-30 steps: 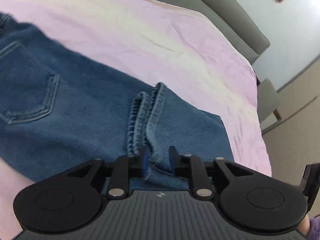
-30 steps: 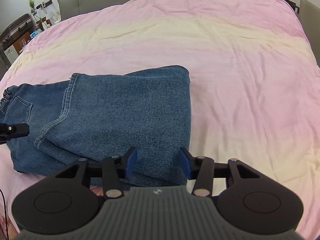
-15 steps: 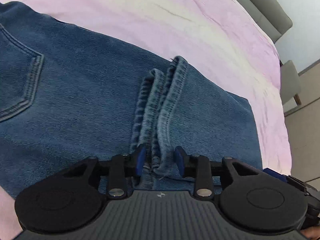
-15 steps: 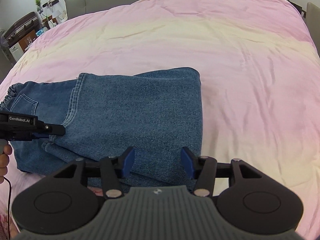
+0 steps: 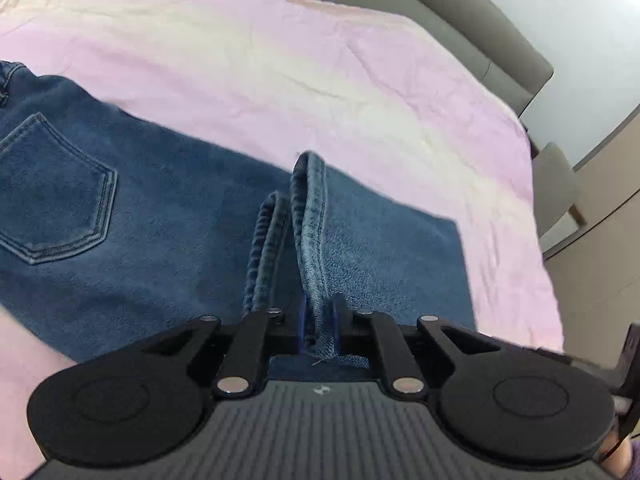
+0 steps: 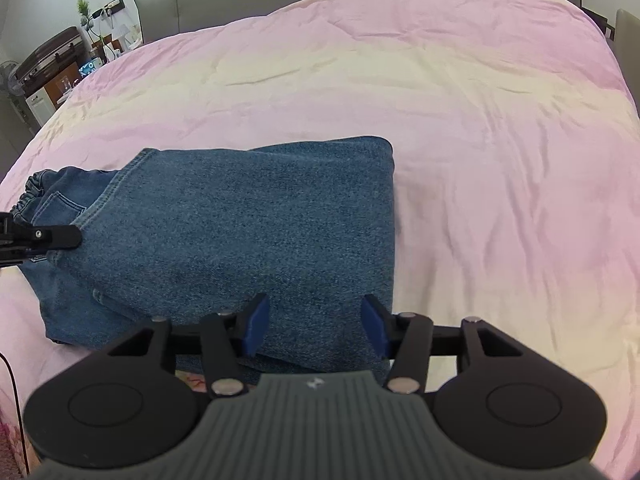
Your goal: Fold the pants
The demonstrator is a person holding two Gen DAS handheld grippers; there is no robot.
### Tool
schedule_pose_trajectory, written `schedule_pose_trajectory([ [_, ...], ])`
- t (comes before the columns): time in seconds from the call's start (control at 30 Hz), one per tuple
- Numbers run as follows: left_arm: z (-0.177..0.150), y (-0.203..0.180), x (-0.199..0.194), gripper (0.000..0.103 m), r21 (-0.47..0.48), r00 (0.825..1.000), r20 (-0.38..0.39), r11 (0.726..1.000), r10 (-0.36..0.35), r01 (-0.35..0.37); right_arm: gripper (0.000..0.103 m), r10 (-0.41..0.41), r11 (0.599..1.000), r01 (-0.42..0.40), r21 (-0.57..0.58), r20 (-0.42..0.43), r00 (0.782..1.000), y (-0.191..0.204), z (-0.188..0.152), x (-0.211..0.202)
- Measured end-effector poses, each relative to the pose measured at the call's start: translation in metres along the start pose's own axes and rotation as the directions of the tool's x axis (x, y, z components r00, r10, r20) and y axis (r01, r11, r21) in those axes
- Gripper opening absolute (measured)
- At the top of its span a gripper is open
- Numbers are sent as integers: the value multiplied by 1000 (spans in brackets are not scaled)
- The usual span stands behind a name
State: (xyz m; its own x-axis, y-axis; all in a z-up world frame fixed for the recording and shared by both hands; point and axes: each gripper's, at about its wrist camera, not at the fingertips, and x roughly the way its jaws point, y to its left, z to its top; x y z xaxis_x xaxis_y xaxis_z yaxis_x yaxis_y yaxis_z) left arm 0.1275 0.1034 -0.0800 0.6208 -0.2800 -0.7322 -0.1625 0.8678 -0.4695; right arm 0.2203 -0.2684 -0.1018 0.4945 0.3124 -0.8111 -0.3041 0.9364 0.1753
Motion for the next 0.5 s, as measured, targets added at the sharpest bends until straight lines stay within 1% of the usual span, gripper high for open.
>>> schedule_pose_trajectory([
  [0.03,0,4,8,13,-11,1000,-20,1000,16,-16,33,-2,1000,2,4,-4,1000,-1,0,2],
  [0.1,-7,16,21,13,-35,998,-43,998,44,-46,27,1,1000,-1,15,-8,1000,-4,-3,6],
  [0.17,-14,28,34,13,-71,997,-59,996,42,-46,25,12,1000,-11,20,-10,1000,-4,-7,11],
  [0.23,-17,32,41,13,-76,998,-52,996,42,-46,25,15,1000,-15,3,-15,1000,-2,-11,18],
  [0.37,-17,29,50,14,-51,997,-46,997,63,-65,24,2,999,-3,-36,-41,999,1,-15,35],
  [0.43,-17,22,56,15,-3,995,-46,996,90,-90,24,-13,998,9,-59,-64,998,3,-19,51],
  [0.5,-17,15,63,18,48,990,-66,991,127,-124,24,-9,999,6,-42,-79,997,1,-17,64],
])
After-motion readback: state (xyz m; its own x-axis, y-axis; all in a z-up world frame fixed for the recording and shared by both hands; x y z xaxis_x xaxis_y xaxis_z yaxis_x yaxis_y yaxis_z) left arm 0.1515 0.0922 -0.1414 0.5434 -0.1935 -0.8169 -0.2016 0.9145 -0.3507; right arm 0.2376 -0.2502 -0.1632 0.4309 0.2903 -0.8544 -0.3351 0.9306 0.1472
